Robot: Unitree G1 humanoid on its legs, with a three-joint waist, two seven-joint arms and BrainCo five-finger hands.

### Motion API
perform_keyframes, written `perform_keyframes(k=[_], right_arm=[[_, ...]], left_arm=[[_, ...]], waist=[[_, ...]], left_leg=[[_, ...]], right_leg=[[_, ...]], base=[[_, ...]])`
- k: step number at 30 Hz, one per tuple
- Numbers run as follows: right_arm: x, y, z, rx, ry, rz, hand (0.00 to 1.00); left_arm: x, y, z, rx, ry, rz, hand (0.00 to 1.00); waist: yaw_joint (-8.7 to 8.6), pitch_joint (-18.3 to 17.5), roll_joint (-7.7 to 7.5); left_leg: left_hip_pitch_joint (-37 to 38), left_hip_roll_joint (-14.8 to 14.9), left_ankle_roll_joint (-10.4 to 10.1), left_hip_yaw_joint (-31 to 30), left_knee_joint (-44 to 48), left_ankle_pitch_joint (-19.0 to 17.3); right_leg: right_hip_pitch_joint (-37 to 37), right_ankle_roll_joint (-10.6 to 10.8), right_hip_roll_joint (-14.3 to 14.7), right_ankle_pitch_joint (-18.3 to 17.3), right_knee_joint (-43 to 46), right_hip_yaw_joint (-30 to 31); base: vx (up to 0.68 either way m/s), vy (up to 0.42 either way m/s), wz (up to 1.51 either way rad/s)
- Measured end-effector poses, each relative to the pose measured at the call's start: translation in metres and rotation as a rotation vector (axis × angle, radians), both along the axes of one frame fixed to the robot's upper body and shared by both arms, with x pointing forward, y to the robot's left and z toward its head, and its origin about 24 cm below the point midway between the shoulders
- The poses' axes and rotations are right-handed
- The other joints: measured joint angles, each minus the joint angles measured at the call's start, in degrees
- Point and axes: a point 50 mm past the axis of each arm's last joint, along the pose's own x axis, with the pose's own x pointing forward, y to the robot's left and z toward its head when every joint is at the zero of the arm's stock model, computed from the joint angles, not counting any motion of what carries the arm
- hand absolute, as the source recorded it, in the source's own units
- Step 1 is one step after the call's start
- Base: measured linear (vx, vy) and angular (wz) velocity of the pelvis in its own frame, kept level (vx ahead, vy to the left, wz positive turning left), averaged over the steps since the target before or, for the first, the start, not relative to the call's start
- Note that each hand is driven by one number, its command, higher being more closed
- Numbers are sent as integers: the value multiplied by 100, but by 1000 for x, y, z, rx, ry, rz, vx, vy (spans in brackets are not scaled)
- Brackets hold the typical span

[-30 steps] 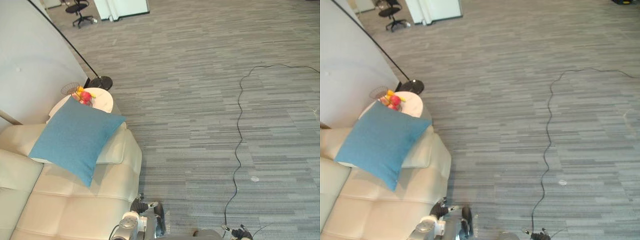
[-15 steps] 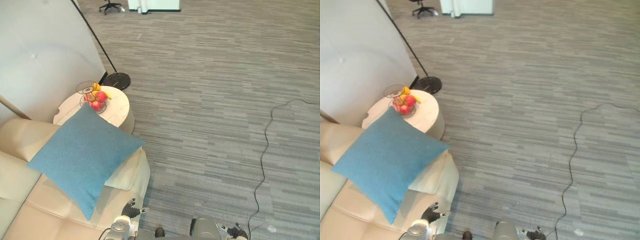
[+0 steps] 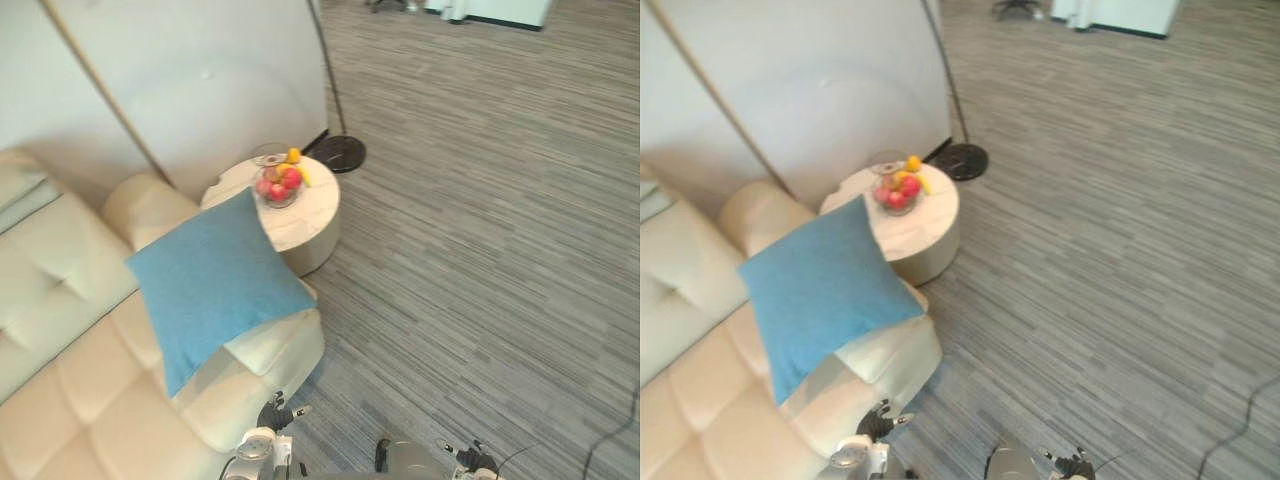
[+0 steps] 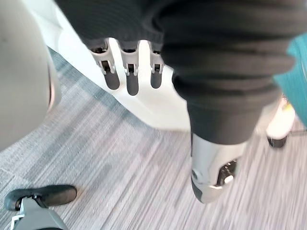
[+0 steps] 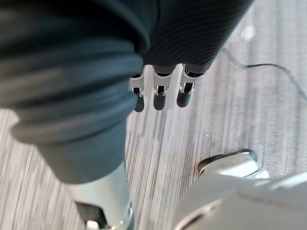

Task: Pick up cushions and gather them together orderly.

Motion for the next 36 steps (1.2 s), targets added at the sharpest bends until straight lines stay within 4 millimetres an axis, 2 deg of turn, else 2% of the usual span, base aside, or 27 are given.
perform_keyframes(k=[3, 5, 7, 8, 9, 11, 12, 13, 15, 16, 17, 18, 19, 20, 24, 25, 27, 28, 30, 35, 36], right_arm=[[0, 0, 0, 1, 3, 0, 0], [0, 0, 0, 1, 4, 2, 0], [-1, 2, -1, 7, 9, 9, 0], [-5, 3, -2, 11, 20, 8, 0], [-11, 4, -3, 15, 32, 1, 0], [-14, 5, -4, 21, 40, 0, 0], [-18, 7, -5, 25, 49, 2, 0], [-18, 9, -6, 30, 49, 5, 0], [-16, 11, -5, 31, 44, 16, 0], [-16, 11, -5, 31, 43, 17, 0], [-15, 12, -6, 33, 42, 19, 0], [-15, 14, -6, 38, 43, 24, 0], [-16, 13, -6, 38, 43, 22, 0], [-17, 12, -6, 36, 45, 15, 0], [-19, 9, -5, 32, 44, 2, 0], [-19, 11, -5, 35, 39, 1, 0], [-14, 14, -4, 36, 9, 2, 0], [-9, 13, -2, 29, -12, 6, 0], [-6, 12, 0, 23, -30, 9, 0], [-5, 10, 0, 17, -31, 0, 0], [-3, 10, 1, 14, -34, 3, 0]], left_arm=[[2, 7, 1, 27, -6, -22, 0], [2, 13, 1, 42, -5, -22, 0], [-2, 18, -1, 52, 10, -20, 0], [-3, 18, -2, 51, 22, -23, 0], [-4, 16, -3, 45, 27, -25, 0], [-6, 17, -4, 52, 35, -35, 0], [-8, 16, -4, 47, 41, -38, 0], [-7, 18, -4, 51, 39, -39, 0], [-7, 21, -4, 59, 37, -38, 0], [-6, 21, -4, 59, 36, -37, 0], [-6, 21, -4, 59, 37, -37, 0], [-7, 22, -4, 61, 37, -37, 0], [-9, 21, -5, 52, 49, -23, 0], [-8, 15, -5, 36, 45, -22, 0], [-11, 10, -6, 1, 51, 38, 0], [-9, 11, -5, -1, 43, 47, 0], [-3, 13, -1, -5, 11, 68, 0], [0, 12, 1, -7, -6, 69, 0], [2, 11, 1, -10, -13, 64, 0], [1, 12, 1, -2, -9, 60, 0], [2, 15, 1, 7, -11, 53, 0]], waist=[[11, -19, 14], [56, -39, -24], [43, -83, -71], [-23, -107, -103], [-51, -97, -125], [-89, -118, -215], [-108, -151, -234], [-113, -192, -220], [-120, -209, -230], [-114, -208, -229], [-112, -210, -233], [-115, -240, -295], [-137, -240, -256], [-126, -265, -161], [-102, -249, -97], [-98, -239, -106], [-62, -152, -261], [-29, -137, -283], [17, -152, -265], [13, -182, -203], [12, -168, -244]], left_leg=[[-159, -28, 126, 528, -253, 40], [-172, -99, 220, 511, -381, 45], [-144, -271, 320, 393, -487, 45], [-92, -394, 396, 298, -534, 2], [16, -513, 442, 193, -558, -35], [230, -674, 500, -50, -562, -80], [318, -692, 522, -209, -562, -101], [344, -679, 528, -319, -574, -106], [318, -569, 485, -636, -601, -78], [328, -520, 429, -739, -657, -45], [337, -480, 371, -835, -728, -11], [306, -498, 280, -945, -771, 18], [253, -454, 166, -1167, -829, 55], [267, -370, 107, -1212, -945, 90], [432, -187, -127, -1299, -1262, 307], [405, -139, -127, -1280, -1059, 307], [130, -56, -122, -1111, -323, 297], [-116, 30, -120, -954, 151, 298], [-303, 108, -117, -787, 428, 300], [-34, -37, -104, -838, -636, 294], [4, -100, -23, -832, -820, 368]], right_leg=[[-13, 85, -196, -20, -46, -376], [3, 181, -198, 35, -158, -420], [24, 276, -328, 5, -107, -483], [58, 377, -490, -26, 109, -555], [-67, 511, -654, -33, 732, -429], [-423, 677, -870, 208, 1965, 78], [-539, 635, -844, 224, 2287, 259], [-591, 567, -749, 82, 2303, 391], [-618, 406, -357, -164, 1739, 565], [-619, 386, -182, -151, 1337, 653], [-619, 357, 1, -106, 884, 832], [-578, 323, 144, 131, 210, 1097], [-418, 90, 252, 373, -48, 990], [-423, 66, 317, 376, -125, 917], [-224, -53, 406, 293, -126, 508], [-75, -99, 403, 262, -166, 384], [119, -152, 327, 199, -224, 238], [168, -153, 319, 198, -248, 167], [203, -146, 316, 175, -264, 122], [79, -141, 316, 179, -295, 16], [24, -126, 310, 188, -289, 70]], base=[[-59, 79, 88], [-11, 62, 25], [45, 75, 23], [111, 89, 49], [99, 84, 61], [110, 81, 75], [182, 24, 77], [161, -27, 68], [135, -104, 74], [110, -139, 65], [118, -166, 52], [129, -206, 62], [128, -200, 52], [146, -188, 40], [155, -162, 36], [72, -114, 58], [9, -119, 51], [-51, -72, 32], [-52, -12, 20], [-79, 24, 25], [-61, 24, 2]])
